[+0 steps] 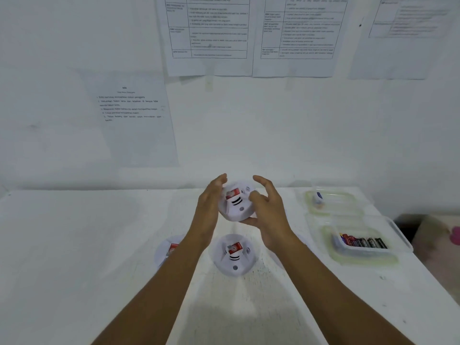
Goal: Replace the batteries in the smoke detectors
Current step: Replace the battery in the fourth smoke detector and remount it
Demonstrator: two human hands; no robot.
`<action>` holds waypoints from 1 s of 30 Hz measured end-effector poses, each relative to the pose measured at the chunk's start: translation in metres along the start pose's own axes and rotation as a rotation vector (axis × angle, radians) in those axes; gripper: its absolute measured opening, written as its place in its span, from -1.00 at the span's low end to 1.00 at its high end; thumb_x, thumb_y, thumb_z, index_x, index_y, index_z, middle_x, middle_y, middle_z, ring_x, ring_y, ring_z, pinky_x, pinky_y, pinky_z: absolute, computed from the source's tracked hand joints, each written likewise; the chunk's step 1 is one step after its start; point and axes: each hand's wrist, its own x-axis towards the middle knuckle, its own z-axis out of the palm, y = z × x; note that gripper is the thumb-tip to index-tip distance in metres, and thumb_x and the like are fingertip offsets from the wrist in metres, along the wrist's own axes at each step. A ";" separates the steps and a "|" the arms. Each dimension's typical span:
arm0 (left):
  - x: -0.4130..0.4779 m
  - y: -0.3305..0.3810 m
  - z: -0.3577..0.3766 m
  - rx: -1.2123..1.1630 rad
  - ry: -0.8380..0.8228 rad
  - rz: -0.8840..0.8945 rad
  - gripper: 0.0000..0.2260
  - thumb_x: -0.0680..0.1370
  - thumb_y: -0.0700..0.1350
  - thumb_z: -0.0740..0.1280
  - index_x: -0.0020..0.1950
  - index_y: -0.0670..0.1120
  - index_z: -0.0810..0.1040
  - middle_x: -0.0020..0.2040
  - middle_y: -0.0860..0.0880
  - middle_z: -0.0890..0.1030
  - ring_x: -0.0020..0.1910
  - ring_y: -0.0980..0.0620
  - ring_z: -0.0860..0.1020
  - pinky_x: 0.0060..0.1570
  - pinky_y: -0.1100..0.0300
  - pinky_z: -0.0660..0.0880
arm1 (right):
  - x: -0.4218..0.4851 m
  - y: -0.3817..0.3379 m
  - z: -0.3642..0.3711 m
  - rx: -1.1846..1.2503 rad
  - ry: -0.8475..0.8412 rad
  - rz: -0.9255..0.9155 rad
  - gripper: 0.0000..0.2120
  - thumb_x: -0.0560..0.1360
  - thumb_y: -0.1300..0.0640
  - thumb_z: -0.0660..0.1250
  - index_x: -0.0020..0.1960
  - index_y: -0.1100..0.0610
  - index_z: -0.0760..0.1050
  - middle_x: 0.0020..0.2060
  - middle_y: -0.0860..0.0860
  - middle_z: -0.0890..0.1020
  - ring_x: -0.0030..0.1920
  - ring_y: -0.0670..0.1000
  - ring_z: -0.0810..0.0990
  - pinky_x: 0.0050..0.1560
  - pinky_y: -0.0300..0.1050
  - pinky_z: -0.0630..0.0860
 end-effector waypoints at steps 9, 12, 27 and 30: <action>-0.012 -0.019 -0.008 0.137 0.020 0.121 -0.67 0.52 -0.17 0.43 0.27 -0.02 0.55 0.13 0.03 0.66 0.05 0.06 0.65 0.00 0.21 0.60 | 0.005 0.023 -0.029 -0.357 -0.143 -0.196 -0.58 0.42 0.24 0.47 0.20 -0.10 0.50 0.06 0.01 0.65 0.00 0.01 0.68 -0.01 0.00 0.66; -0.013 -0.022 -0.011 0.164 -0.019 0.132 -0.64 0.51 -0.19 0.44 0.29 0.00 0.55 0.15 0.00 0.66 0.06 0.07 0.65 0.06 0.18 0.60 | 0.004 0.027 -0.034 -0.499 -0.125 -0.294 -0.52 0.39 0.18 0.53 0.24 -0.06 0.47 0.05 -0.09 0.65 -0.05 -0.13 0.66 -0.05 -0.14 0.65; -0.007 -0.025 -0.009 0.190 -0.051 0.190 -0.65 0.51 -0.19 0.43 0.30 -0.10 0.56 0.20 -0.04 0.64 0.14 0.04 0.63 0.14 0.04 0.59 | 0.009 0.034 -0.040 -0.554 -0.047 -0.386 -0.46 0.35 0.10 0.57 0.26 -0.04 0.45 0.05 -0.16 0.63 0.00 -0.23 0.61 -0.08 -0.21 0.63; -0.006 -0.027 -0.008 0.190 -0.047 0.203 -0.65 0.51 -0.19 0.43 0.30 -0.13 0.56 0.21 -0.05 0.63 0.14 0.03 0.63 0.13 0.05 0.59 | 0.009 0.034 -0.040 -0.557 -0.047 -0.398 -0.47 0.36 0.10 0.56 0.26 -0.03 0.44 0.05 -0.15 0.63 -0.01 -0.23 0.61 -0.10 -0.28 0.60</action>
